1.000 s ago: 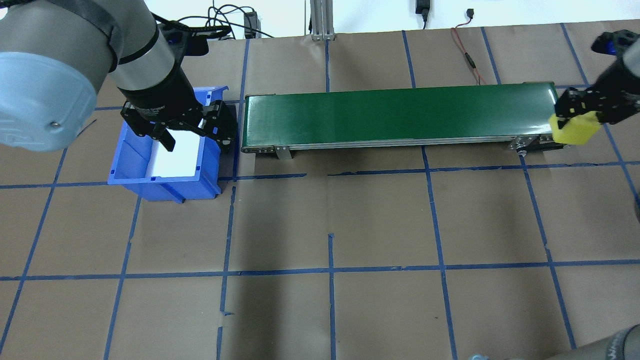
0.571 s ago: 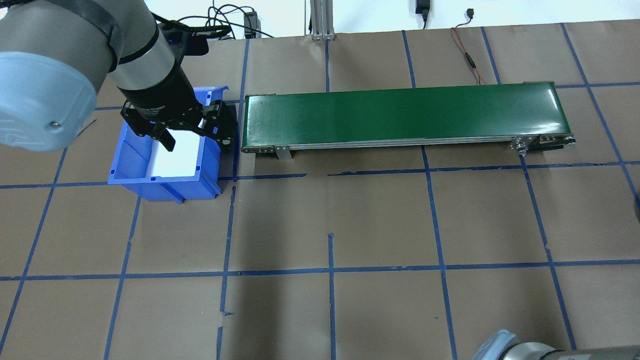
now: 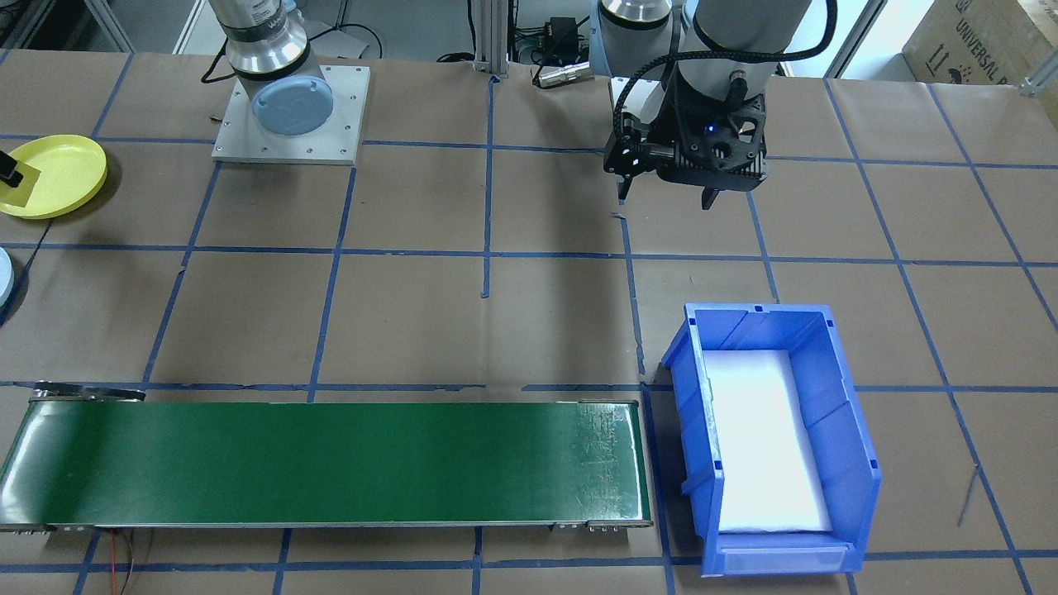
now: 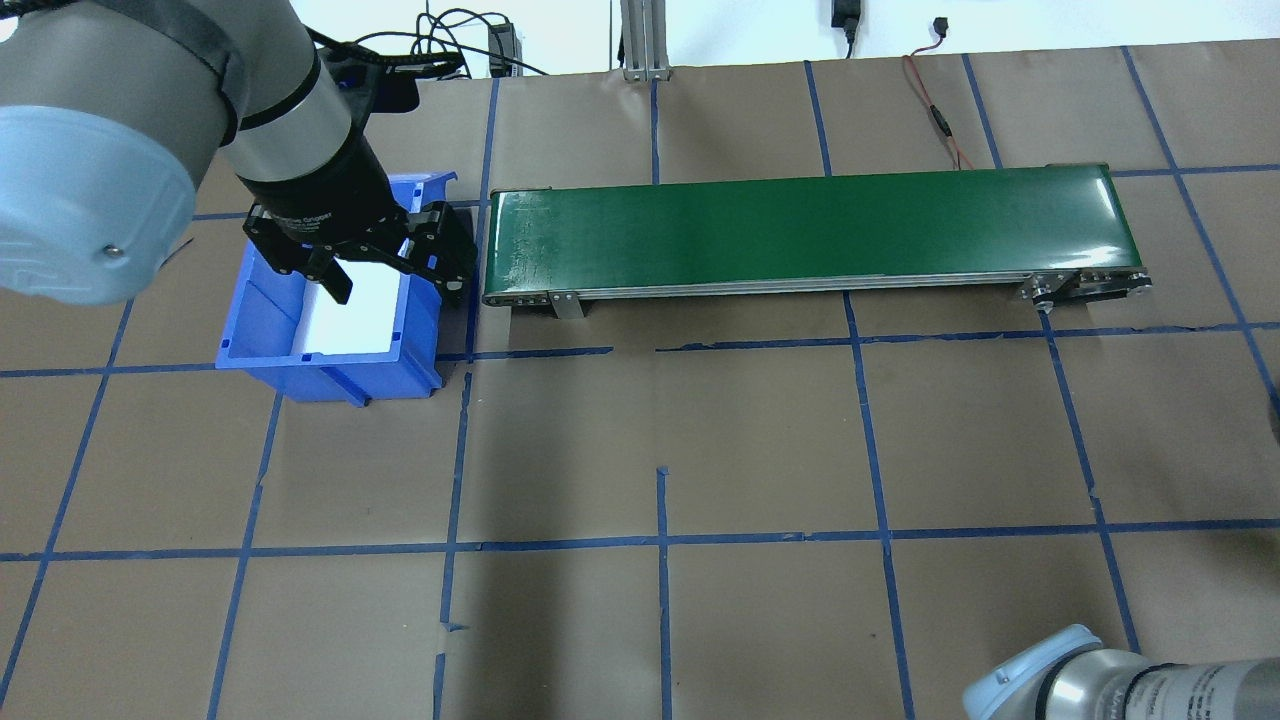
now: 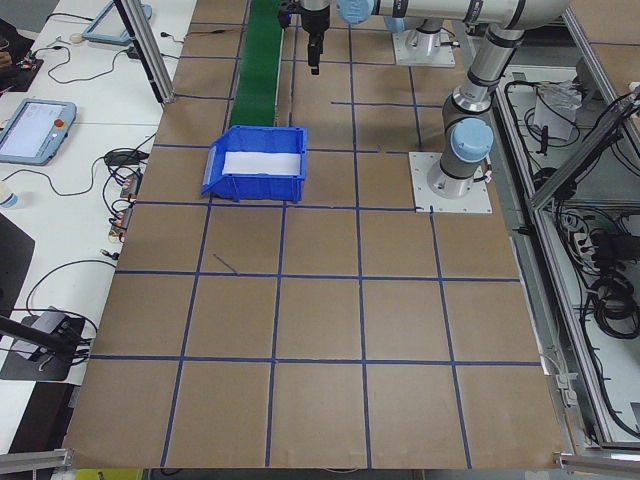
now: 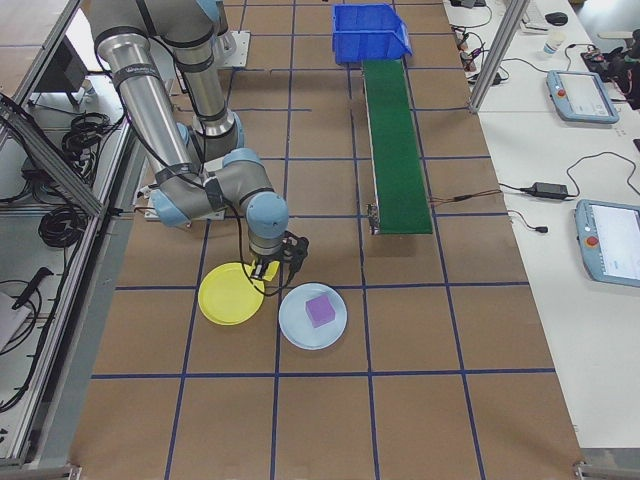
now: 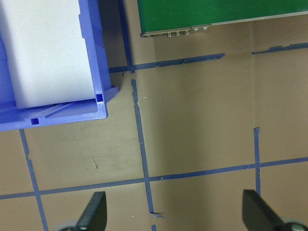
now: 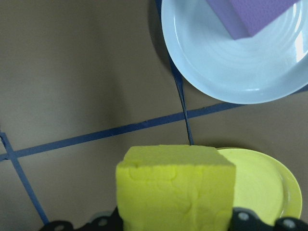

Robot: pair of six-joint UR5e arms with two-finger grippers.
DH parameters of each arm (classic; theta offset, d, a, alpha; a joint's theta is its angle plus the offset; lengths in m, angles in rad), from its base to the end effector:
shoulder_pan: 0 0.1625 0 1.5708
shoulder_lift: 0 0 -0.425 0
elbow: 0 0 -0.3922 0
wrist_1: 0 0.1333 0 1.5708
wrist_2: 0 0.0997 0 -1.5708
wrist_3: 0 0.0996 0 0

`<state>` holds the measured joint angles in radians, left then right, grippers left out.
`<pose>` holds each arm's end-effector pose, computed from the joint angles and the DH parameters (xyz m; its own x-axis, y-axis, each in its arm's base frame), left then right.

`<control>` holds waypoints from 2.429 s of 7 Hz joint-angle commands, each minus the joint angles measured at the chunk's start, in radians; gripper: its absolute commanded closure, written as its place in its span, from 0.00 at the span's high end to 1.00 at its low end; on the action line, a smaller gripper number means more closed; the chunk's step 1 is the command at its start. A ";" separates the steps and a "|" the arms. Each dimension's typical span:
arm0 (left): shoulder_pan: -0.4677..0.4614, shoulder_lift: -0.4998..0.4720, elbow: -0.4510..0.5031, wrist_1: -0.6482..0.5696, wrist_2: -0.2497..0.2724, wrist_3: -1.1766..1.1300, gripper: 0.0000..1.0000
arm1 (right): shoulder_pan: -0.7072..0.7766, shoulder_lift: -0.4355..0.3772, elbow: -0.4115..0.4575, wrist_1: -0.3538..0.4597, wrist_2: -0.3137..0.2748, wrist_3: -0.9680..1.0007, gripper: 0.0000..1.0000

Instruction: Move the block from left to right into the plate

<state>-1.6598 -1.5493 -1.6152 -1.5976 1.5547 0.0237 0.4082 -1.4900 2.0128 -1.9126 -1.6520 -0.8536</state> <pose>-0.1768 -0.4637 0.4740 -0.9936 0.1116 0.0172 0.1124 0.9924 0.0493 -0.3673 -0.2953 0.2747 -0.9493 0.3032 -0.0832 0.2851 0.9417 0.1785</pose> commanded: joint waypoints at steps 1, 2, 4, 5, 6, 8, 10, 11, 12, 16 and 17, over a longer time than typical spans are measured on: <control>0.000 0.000 0.000 0.001 -0.001 0.001 1.00 | -0.077 0.008 0.038 -0.014 -0.029 -0.047 0.28; 0.000 0.000 0.000 0.001 -0.002 -0.001 1.00 | -0.089 0.008 0.041 -0.054 -0.049 -0.059 0.40; 0.000 0.000 0.000 0.001 -0.001 -0.001 1.00 | -0.182 0.017 0.047 -0.060 -0.049 -0.129 0.48; 0.000 0.000 0.000 0.001 -0.001 0.001 1.00 | -0.199 0.034 0.049 -0.060 -0.042 -0.143 0.77; 0.000 0.000 0.000 0.001 -0.001 -0.001 1.00 | -0.201 0.036 0.050 -0.059 -0.038 -0.140 0.99; 0.000 0.000 0.000 -0.001 -0.001 -0.001 1.00 | -0.203 0.030 0.040 -0.043 -0.051 -0.099 1.00; 0.000 0.000 0.000 -0.001 -0.001 -0.001 1.00 | -0.101 0.014 0.015 -0.037 -0.037 -0.058 1.00; 0.000 0.000 0.000 -0.001 -0.001 -0.001 1.00 | 0.008 0.013 -0.040 -0.033 -0.040 -0.020 1.00; 0.000 0.000 0.000 -0.001 -0.001 -0.001 1.00 | 0.108 -0.004 -0.128 0.062 -0.038 0.003 1.00; 0.020 0.002 -0.046 0.002 -0.011 0.027 1.00 | 0.569 -0.059 -0.282 0.307 0.001 0.513 1.00; 0.035 0.002 -0.086 0.005 -0.011 0.032 1.00 | 0.683 -0.053 -0.355 0.340 0.026 0.616 1.00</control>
<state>-1.6394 -1.5479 -1.6582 -1.5956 1.5464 0.0453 0.9560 -1.5407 1.7243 -1.6220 -1.6573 -0.3756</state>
